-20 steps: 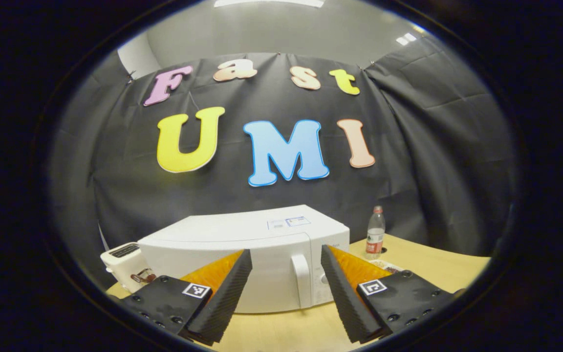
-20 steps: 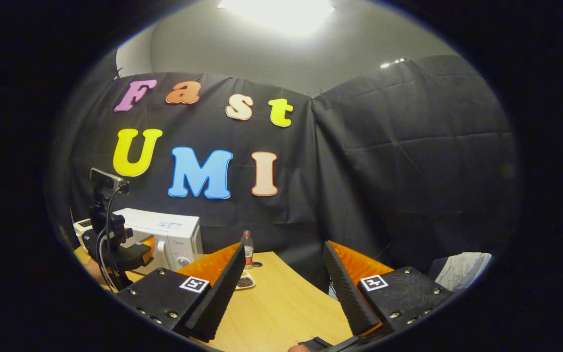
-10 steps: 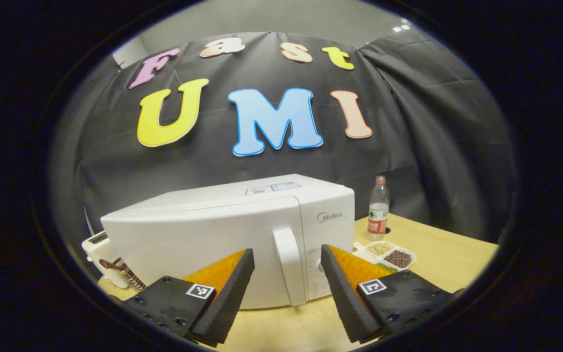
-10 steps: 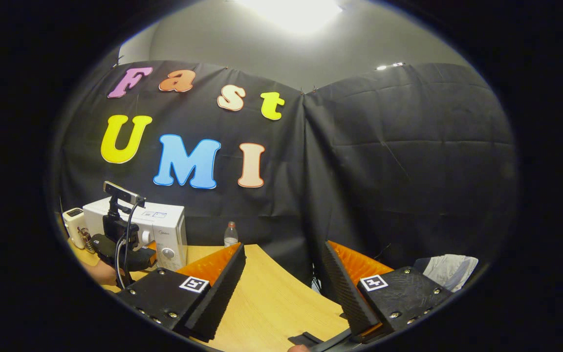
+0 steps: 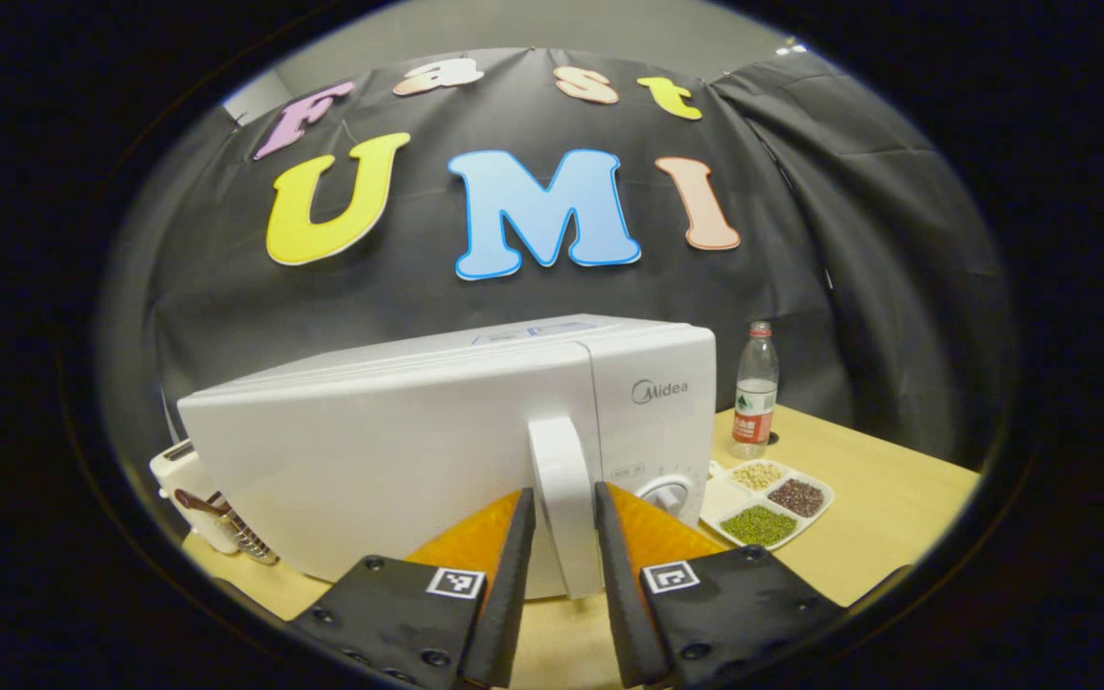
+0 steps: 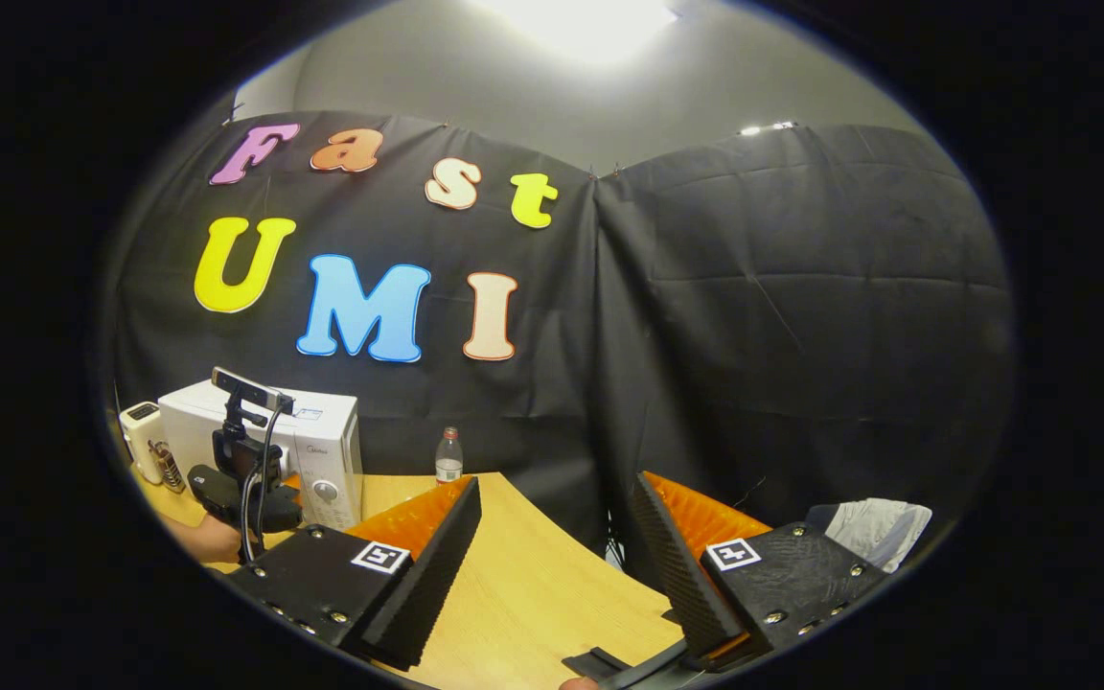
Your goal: Open the microwave oven with the left hand, put the food in, and close the microwave oven.
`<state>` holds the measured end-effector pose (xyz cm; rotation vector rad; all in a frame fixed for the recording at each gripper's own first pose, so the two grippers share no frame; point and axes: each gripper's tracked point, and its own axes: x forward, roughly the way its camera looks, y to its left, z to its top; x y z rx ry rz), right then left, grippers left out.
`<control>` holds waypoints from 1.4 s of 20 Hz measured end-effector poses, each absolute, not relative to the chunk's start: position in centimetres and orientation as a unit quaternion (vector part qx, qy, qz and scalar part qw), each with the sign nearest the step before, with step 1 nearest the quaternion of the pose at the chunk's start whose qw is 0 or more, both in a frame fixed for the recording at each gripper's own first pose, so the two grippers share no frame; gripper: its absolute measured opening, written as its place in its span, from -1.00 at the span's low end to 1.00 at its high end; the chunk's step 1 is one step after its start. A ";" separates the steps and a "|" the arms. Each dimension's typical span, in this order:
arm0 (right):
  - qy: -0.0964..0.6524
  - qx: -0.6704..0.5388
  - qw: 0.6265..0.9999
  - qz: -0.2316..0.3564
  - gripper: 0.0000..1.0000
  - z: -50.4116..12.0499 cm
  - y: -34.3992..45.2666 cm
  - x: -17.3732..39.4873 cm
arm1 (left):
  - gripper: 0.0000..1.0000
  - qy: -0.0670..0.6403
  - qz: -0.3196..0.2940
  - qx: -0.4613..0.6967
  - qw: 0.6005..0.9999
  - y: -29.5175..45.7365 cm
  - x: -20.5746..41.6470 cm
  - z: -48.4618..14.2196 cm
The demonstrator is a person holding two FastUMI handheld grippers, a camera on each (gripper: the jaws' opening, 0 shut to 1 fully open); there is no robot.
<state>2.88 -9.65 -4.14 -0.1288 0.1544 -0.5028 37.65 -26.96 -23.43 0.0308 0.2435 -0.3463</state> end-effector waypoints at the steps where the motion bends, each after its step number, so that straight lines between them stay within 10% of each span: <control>1: 0.077 -0.065 0.963 -0.248 0.93 -4.2 -9.6 2.8 | 0.07 0.121 -0.180 0.012 0.976 -27.4 37.4 -23.5; 7: 0.081 -0.058 0.964 -0.245 0.94 -4.6 -9.2 2.5 | -0.64 0.131 -0.183 0.003 0.974 -27.3 37.2 -23.4; 28: 0.037 -0.025 0.995 -0.089 0.93 -3.0 -6.3 3.0 | -0.75 0.166 -0.165 0.000 0.972 -21.1 25.9 -22.4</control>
